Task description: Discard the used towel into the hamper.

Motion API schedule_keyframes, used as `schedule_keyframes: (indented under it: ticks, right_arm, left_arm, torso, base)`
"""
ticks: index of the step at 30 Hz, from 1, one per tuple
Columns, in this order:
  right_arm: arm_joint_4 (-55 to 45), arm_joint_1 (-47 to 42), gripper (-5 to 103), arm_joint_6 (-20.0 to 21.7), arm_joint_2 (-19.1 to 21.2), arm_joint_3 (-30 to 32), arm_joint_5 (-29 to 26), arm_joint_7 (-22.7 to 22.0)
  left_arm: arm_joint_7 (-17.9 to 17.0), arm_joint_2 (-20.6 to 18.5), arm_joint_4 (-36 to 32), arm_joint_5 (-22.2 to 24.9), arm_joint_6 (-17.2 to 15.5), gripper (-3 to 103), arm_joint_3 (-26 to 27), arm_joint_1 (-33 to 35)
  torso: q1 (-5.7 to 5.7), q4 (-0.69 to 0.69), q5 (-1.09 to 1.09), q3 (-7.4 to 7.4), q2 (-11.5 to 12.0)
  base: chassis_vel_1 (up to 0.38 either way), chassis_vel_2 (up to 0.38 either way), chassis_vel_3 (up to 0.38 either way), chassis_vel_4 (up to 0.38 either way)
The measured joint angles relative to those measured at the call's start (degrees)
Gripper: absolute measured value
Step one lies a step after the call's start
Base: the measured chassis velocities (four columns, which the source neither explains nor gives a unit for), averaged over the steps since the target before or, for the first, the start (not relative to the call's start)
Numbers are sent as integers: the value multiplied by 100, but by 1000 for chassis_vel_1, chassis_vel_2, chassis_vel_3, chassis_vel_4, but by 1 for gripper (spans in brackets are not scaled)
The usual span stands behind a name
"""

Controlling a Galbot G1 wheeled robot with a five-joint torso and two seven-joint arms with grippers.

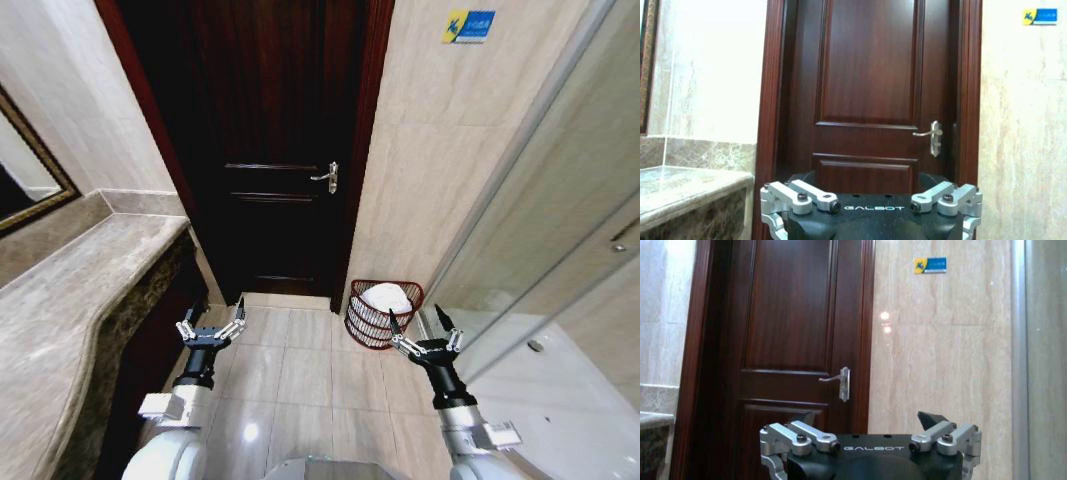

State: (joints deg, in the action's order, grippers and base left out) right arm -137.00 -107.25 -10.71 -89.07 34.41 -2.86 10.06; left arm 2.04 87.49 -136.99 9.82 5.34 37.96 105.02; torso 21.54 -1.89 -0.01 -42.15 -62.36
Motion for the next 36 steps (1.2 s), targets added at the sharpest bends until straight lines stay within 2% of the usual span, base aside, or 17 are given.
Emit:
schedule_keyframes:
  ticks: [36]
  right_arm:
    - [0, 0, 100, 0, 0, 0, 0, 0]
  left_arm:
    - [0, 0, 0, 0, 0, 100, 0, 0]
  torso:
    - [4, -1, 1, -2, -1]
  base:
    - [94, -87, -89, 92]
